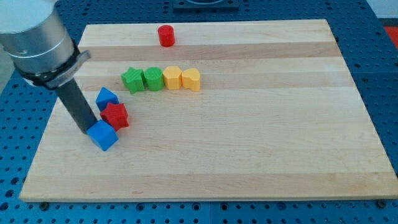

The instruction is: Adjust blue blocks and red star in vertical line

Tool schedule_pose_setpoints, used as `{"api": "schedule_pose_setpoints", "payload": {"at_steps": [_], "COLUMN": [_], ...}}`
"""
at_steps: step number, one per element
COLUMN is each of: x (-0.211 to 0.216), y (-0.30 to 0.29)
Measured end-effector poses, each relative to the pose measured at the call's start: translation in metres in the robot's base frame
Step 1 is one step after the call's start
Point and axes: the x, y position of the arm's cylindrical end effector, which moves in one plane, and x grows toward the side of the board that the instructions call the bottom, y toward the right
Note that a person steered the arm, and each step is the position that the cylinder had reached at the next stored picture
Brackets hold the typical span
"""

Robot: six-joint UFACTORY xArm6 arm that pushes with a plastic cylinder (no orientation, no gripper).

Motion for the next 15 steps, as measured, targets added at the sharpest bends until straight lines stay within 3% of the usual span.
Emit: {"api": "schedule_pose_setpoints", "payload": {"at_steps": [3, 4, 5, 6, 10, 14, 15], "x": [-0.001, -0.015, -0.066, -0.069, -0.043, -0.037, -0.006], "y": [-0.009, -0.02, -0.017, -0.017, 0.009, -0.019, -0.019]}}
